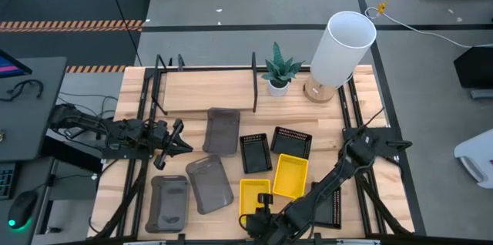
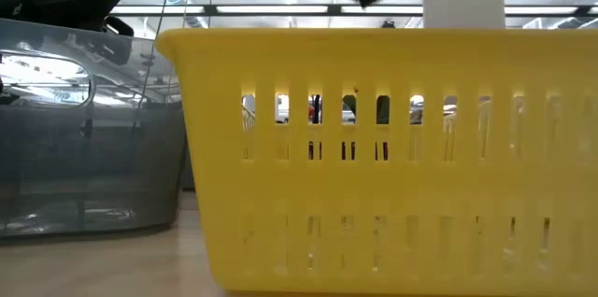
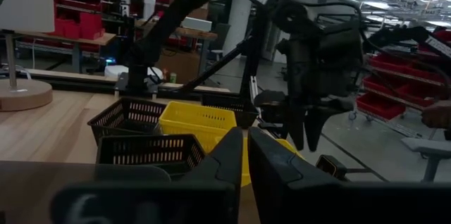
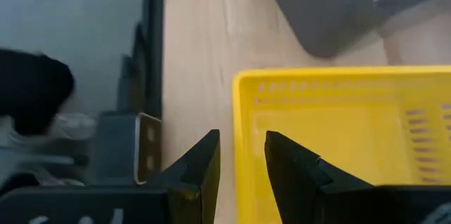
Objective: Stack baskets on shelf by color
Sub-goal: Stack the left yellow bin on top of the right yellow bin
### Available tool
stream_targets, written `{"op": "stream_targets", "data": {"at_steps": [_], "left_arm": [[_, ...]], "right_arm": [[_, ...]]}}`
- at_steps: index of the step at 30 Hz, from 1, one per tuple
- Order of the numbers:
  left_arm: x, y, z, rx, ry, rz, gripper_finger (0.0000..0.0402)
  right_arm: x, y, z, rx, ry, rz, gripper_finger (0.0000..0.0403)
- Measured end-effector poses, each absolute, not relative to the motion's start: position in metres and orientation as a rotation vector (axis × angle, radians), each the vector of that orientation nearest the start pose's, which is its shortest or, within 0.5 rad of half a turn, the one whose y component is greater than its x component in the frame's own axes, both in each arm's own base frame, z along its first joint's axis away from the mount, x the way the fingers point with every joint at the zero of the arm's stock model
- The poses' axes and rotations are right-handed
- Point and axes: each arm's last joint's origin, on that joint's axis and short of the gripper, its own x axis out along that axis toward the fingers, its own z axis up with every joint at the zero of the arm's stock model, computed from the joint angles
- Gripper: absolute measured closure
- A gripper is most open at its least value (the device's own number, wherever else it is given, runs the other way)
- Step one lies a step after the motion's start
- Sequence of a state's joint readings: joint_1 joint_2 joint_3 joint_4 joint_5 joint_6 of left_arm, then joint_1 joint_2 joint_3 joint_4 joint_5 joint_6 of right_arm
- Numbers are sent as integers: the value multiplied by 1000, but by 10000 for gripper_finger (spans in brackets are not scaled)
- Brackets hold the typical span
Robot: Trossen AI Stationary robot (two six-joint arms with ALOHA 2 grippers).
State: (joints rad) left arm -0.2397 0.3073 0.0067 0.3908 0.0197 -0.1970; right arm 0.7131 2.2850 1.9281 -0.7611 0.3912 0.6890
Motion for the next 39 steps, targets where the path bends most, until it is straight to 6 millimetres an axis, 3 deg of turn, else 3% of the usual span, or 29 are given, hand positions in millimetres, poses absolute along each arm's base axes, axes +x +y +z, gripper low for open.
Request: {"op": "stream_targets", "data": {"at_steps": [7, 15, 21, 26, 32, 39], "left_arm": [[113, -28, 177, -206, -64, -267, 363], [113, -28, 177, -205, -63, -267, 373], [113, -28, 177, -206, -64, -267, 368], [113, -28, 177, -205, -64, -268, 363], [113, -28, 177, -205, -64, -268, 370], [113, -28, 177, -206, -64, -267, 371]], "right_arm": [[384, 316, 180, 9, 1041, -55, 271], [384, 306, 167, 30, 1073, -129, 260], [382, 302, 157, 35, 1104, -141, 274], [381, 299, 149, 42, 1140, -133, 310], [381, 299, 150, 58, 1161, -109, 389], [380, 306, 187, 58, 1169, -102, 394]]}}
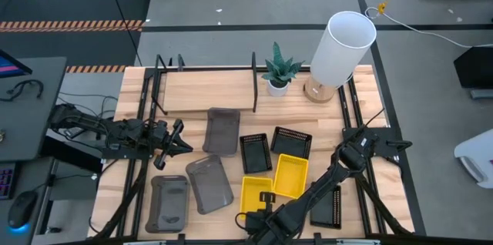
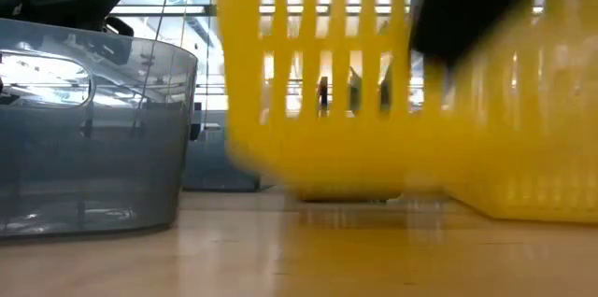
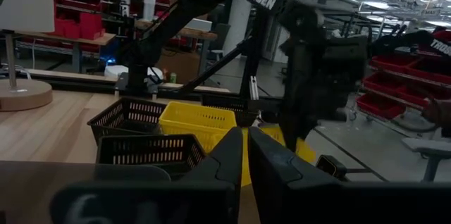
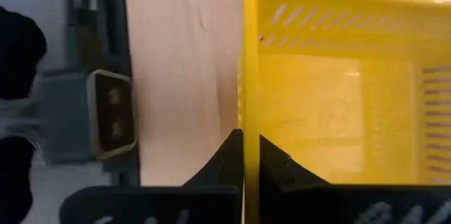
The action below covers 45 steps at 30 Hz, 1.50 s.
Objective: Stack baskets on shelf by color
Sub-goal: Stack the left yellow bin on top of the right yellow bin
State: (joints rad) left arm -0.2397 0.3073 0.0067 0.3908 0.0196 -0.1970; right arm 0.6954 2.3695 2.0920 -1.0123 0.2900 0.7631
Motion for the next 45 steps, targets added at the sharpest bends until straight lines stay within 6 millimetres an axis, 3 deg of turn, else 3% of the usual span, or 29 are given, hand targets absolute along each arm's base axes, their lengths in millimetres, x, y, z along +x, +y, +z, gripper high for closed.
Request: {"op": "stream_targets", "data": {"at_steps": [6, 10, 13, 17, 23, 28, 36, 40, 45], "left_arm": [[113, -28, 177, -206, -64, -268, 363], [113, -28, 177, -205, -64, -268, 366], [113, -28, 177, -206, -64, -267, 371], [113, -28, 177, -205, -64, -267, 373], [113, -28, 177, -206, -62, -267, 365], [113, -28, 177, -205, -64, -267, 364], [113, -28, 177, -206, -64, -267, 373], [113, -28, 177, -206, -64, -267, 369], [113, -28, 177, -206, -64, -267, 363]], "right_arm": [[365, 312, 236, 10, 1131, -177, 396], [344, 310, 247, -67, 1181, -298, 398], [331, 306, 243, -99, 1239, -398, 398], [326, 307, 233, -131, 1269, -393, 398], [312, 293, 217, -148, 1355, -467, 399], [296, 279, 224, -90, 1329, -500, 399], [285, 267, 199, 9, 1252, -442, 398], [284, 263, 188, 3, 1235, -455, 374], [286, 264, 191, 21, 1234, -450, 322]]}}
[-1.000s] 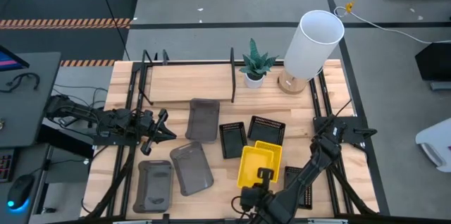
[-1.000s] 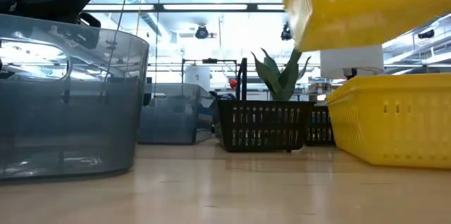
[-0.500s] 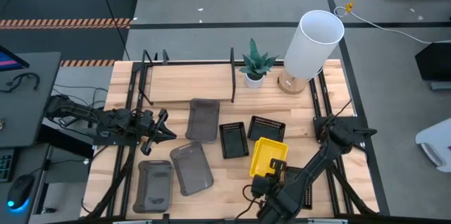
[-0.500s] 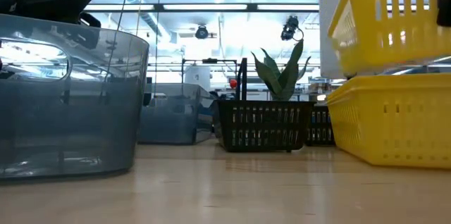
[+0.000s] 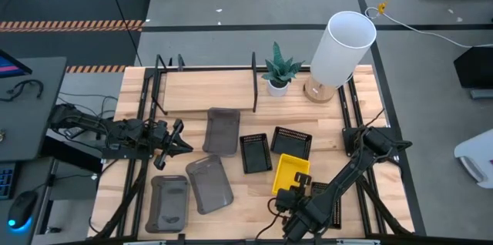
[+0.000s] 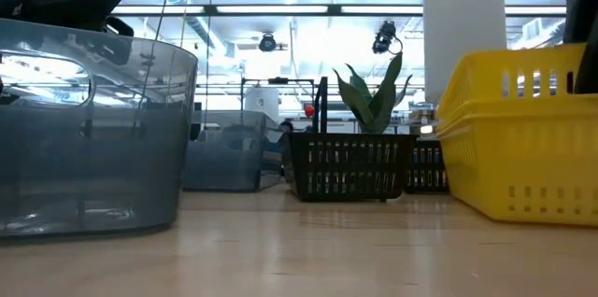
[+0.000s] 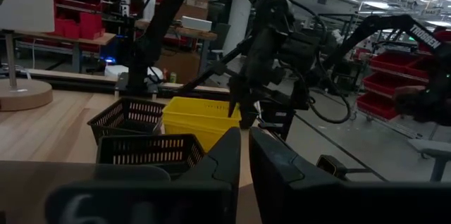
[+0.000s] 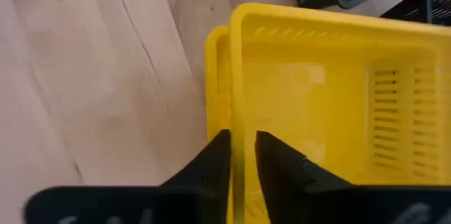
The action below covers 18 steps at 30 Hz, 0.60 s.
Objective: Stack baskets on shelf by color
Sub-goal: Stack the left yellow bin on top of the right yellow bin, then put the stacked yellow bin on the shelf
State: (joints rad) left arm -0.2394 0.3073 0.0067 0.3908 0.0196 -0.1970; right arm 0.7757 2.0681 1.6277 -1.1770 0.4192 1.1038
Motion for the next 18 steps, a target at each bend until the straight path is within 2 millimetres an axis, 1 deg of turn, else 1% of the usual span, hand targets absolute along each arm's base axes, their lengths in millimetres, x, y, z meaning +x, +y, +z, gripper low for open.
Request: {"op": "stream_targets", "data": {"at_steps": [6, 11, 14, 16, 18], "left_arm": [[113, -28, 177, -206, -64, -267, 368], [113, -28, 177, -205, -64, -267, 374], [113, -28, 177, -206, -64, -267, 372], [113, -28, 177, -206, -64, -267, 368], [113, -28, 177, -205, -64, -267, 365]], "right_arm": [[289, 264, 210, 21, 1238, -456, 262], [293, 265, 229, 39, 1225, -449, 227], [298, 264, 230, 53, 1196, -449, 215], [300, 264, 226, 45, 1182, -447, 210], [301, 262, 218, 44, 1182, -449, 204]]}}
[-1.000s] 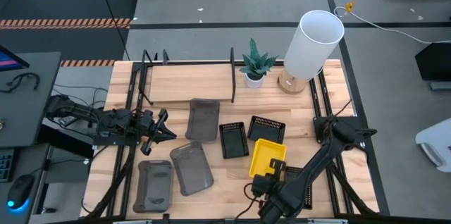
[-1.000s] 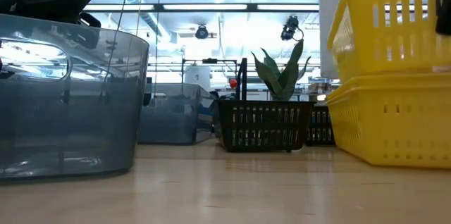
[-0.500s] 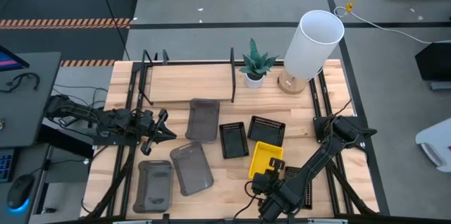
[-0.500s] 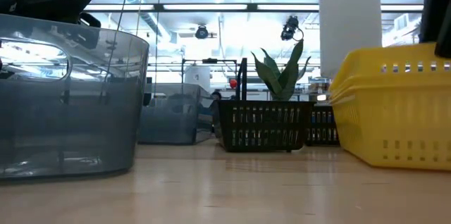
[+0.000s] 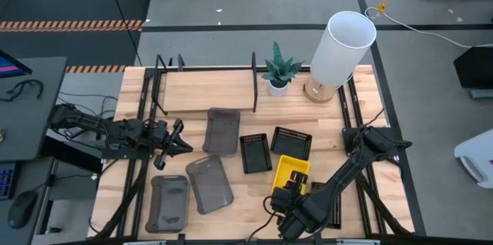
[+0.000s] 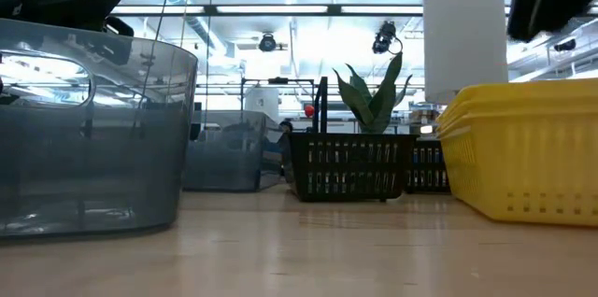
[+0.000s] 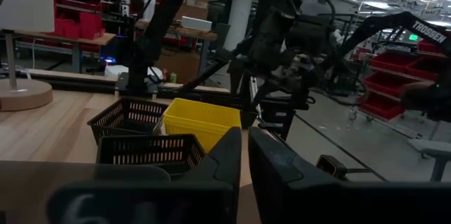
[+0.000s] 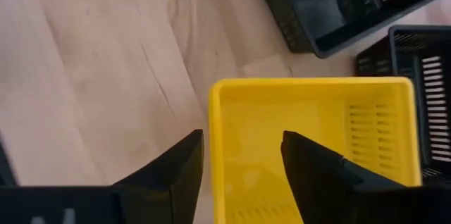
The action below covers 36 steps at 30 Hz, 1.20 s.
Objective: Stack baskets on shelf by color
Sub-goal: Put the stacked yellow bin on the shelf
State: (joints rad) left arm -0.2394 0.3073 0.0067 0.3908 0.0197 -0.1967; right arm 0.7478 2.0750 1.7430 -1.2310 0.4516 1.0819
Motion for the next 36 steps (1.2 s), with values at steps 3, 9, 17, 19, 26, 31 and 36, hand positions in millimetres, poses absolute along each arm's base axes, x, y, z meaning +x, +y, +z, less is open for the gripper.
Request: {"op": "stream_targets", "data": {"at_steps": [3, 9, 17, 19, 26, 31, 36], "left_arm": [[113, -28, 177, -205, -64, -267, 363], [113, -28, 177, -205, -65, -267, 369], [113, -28, 177, -206, -64, -268, 371], [113, -28, 177, -205, -65, -267, 368], [113, -28, 177, -205, -64, -267, 364], [113, -28, 177, -206, -64, -267, 369], [113, -28, 177, -205, -64, -267, 370]], "right_arm": [[302, 260, 207, 63, 1192, -464, 192], [304, 251, 177, 138, 1270, -427, 171], [307, 234, 146, 210, 1352, -399, 187], [308, 232, 147, 200, 1359, -395, 202], [312, 228, 149, 219, 1395, -369, 289], [313, 231, 153, 238, 1421, -332, 356], [319, 241, 177, 241, 1405, -287, 392]]}}
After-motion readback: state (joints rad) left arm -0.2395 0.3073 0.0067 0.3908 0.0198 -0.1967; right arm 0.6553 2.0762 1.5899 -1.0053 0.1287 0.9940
